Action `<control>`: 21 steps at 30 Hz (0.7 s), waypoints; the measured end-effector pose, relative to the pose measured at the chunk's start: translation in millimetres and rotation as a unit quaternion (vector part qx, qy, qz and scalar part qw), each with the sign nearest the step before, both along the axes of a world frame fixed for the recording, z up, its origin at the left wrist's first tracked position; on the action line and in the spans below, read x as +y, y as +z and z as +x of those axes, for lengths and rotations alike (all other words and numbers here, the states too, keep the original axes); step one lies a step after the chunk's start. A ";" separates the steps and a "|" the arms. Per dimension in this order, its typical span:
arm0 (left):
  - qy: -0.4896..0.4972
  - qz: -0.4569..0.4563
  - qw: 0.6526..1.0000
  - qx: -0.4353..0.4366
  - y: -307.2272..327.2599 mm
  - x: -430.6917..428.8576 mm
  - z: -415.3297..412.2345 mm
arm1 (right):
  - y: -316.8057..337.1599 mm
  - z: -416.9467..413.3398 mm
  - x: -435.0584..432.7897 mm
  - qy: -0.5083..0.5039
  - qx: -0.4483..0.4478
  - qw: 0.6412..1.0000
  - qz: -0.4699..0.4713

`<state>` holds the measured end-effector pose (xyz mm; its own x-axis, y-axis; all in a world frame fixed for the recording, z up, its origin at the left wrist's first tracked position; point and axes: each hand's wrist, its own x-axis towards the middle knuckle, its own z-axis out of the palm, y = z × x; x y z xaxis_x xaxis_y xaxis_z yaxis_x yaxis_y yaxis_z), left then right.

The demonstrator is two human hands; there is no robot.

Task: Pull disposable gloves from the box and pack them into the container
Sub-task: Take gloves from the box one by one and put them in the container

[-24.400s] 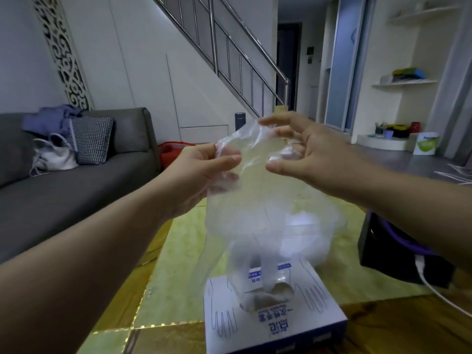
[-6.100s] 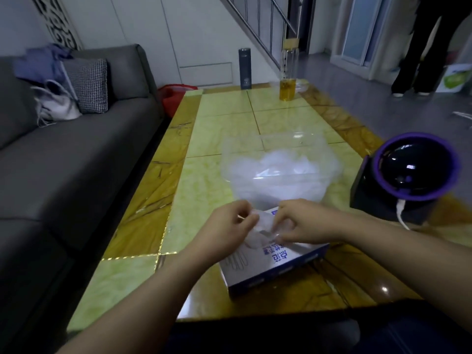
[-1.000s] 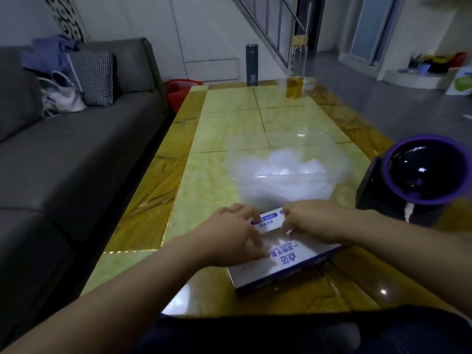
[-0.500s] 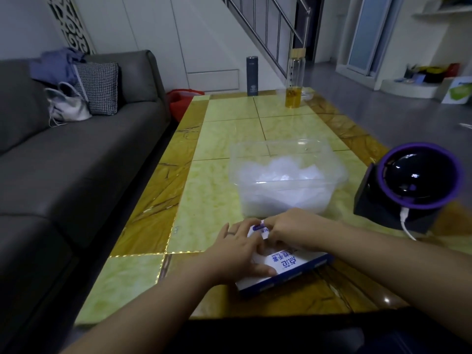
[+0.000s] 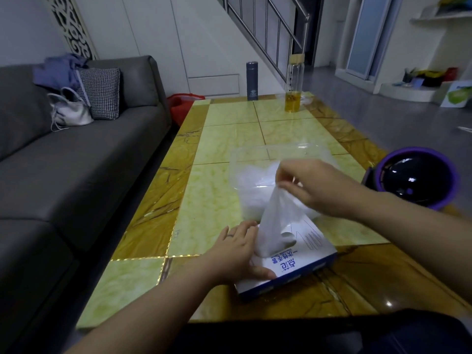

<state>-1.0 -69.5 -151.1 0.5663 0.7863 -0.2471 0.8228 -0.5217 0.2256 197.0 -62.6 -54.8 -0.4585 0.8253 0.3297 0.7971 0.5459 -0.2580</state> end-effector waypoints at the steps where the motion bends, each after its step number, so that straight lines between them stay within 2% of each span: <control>1: 0.001 -0.005 1.000 0.001 1.2 -0.2 0.2 | 6.7 1.7 1.7 -0.010 0.041 0.999 0.015; 5: 0.001 -0.003 0.999 -0.034 8.8 1.4 -0.2 | 26.1 7.8 3.1 -0.047 0.106 0.993 0.035; 7: 0.022 -0.046 0.989 -0.138 21.0 3.7 -2.6 | 31.6 11.3 1.1 -0.065 0.135 0.988 0.033; 8: 0.040 -0.097 0.972 -0.209 29.2 4.7 -4.5 | 33.1 12.8 0.4 -0.070 0.146 0.986 0.030; 10: 0.070 -0.193 0.920 -0.334 46.3 6.1 -6.8 | 33.9 14.5 -1.4 -0.071 0.161 0.984 0.009; 14: 0.145 -0.285 0.812 -0.489 68.1 12.5 -5.4 | 33.3 11.4 -4.7 -0.053 0.154 0.986 -0.026; 17: 0.172 -0.341 0.726 -0.571 78.6 17.0 -2.6 | 34.7 9.6 -6.3 -0.044 0.147 0.987 -0.039; 19: 0.178 -0.350 0.682 -0.617 85.9 20.0 -3.4 | 35.0 12.0 -5.7 -0.049 0.157 0.984 -0.064; 21: 0.172 -0.346 0.660 -0.644 93.3 23.2 -5.7 | 37.6 16.3 -5.2 -0.056 0.213 0.966 -0.133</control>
